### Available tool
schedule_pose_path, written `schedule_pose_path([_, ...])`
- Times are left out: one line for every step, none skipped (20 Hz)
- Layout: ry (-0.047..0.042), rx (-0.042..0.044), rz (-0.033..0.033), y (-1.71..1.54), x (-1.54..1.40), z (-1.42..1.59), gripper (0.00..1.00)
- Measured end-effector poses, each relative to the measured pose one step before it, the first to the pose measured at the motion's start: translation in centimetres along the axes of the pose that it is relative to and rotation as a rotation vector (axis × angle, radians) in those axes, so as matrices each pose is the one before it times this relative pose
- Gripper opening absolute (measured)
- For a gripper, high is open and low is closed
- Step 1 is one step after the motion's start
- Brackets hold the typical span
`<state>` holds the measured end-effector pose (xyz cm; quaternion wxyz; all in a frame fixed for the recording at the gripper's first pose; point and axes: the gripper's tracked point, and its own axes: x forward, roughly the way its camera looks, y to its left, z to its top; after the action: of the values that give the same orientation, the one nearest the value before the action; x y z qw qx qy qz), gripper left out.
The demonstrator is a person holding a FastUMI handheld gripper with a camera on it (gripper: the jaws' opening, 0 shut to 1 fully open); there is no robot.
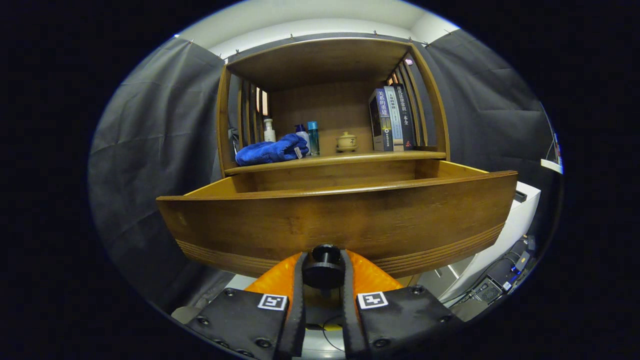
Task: Pull open the drawer, take out the items inside it, and place them on the countertop above the cabinet.
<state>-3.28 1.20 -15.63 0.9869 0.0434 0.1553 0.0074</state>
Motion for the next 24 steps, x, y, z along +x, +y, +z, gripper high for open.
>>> schedule_pose_path([-0.00342,-0.00534,-0.00206,-0.053,-0.030,0.031,0.38])
schedule_pose_path([-0.00028,0.00212,-0.00250,-0.013,-0.119,-0.114,0.38])
schedule_pose_path([-0.00051,-0.00018,-0.00118,0.013,-0.059,-0.044,0.38])
schedule_pose_path([0.00165,-0.00207,-0.00012,-0.034,-0.016,0.003,0.38])
schedule_pose_path([0.00175,-0.00137,0.00071,0.042,0.033,-0.099,0.38])
schedule_pose_path([0.00036,0.00054,0.00037,0.083,-0.137,-0.074,0.39])
schedule_pose_path([-0.00078,-0.00142,0.00003,0.043,-0.020,-0.048,0.43])
schedule_pose_path([-0.00047,-0.00208,-0.00161,0.011,-0.035,0.038,0.43])
schedule_pose_path([-0.00063,-0.00131,-0.00206,0.024,0.169,-0.024,0.45])
schedule_pose_path([-0.00100,-0.00110,0.00075,0.184,-0.223,-0.069,0.52])
schedule_pose_path([-0.00036,-0.00487,0.00699,0.262,-0.005,-0.047,0.59])
schedule_pose_path([-0.00067,-0.00523,0.01560,0.450,0.018,-0.039,0.66])
schedule_pose_path([0.00386,-0.00535,0.01457,0.557,-0.039,-0.137,0.72])
schedule_pose_path([0.00674,-0.00509,0.00338,0.068,-0.400,-0.388,0.79])
schedule_pose_path([0.00802,-0.00389,-0.00414,-0.087,-0.315,-0.266,0.86])
schedule_pose_path([0.00329,0.00178,-0.00371,-0.040,-0.114,-0.027,0.93])
schedule_pose_path([-0.00233,0.00534,0.00191,0.038,-0.103,0.147,0.99])
schedule_pose_path([-0.00860,0.01189,0.00611,0.019,-0.236,0.438,0.99])
schedule_pose_path([-0.00924,0.02164,0.01161,0.069,-0.544,0.759,0.99])
schedule_pose_path([-0.01941,0.02823,0.01573,0.144,-0.566,1.422,0.99])
schedule_pose_path([-0.02108,0.02232,0.02381,0.245,-0.510,1.784,0.99])
schedule_pose_path([-0.02179,0.00310,0.01957,0.160,-0.098,2.034,0.99])
schedule_pose_path([-0.02282,-0.01818,0.00196,-0.362,-0.028,2.402,0.99])
schedule_pose_path([-0.01322,-0.03031,-0.00170,-0.474,0.527,2.376,0.99])
